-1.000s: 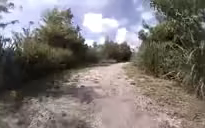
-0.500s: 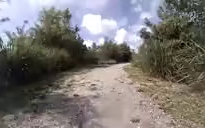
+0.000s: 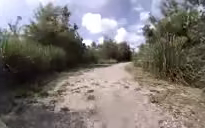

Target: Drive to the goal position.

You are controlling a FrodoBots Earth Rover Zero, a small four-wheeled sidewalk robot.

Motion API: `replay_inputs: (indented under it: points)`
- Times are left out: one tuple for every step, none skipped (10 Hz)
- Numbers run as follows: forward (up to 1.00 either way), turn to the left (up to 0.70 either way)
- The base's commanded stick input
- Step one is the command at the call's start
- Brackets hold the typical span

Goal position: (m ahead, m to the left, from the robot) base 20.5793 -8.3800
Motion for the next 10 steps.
replay_inputs:
  points:
    - [0.85,0.00]
    - [0.85,0.00]
    - [0.85,0.00]
    - [0.85,0.00]
    - [0.85,0.00]
    - [0.85,0.00]
    - [0.85,0.00]
    - [0.85,0.00]
    - [0.85,0.00]
    - [0.85,0.00]
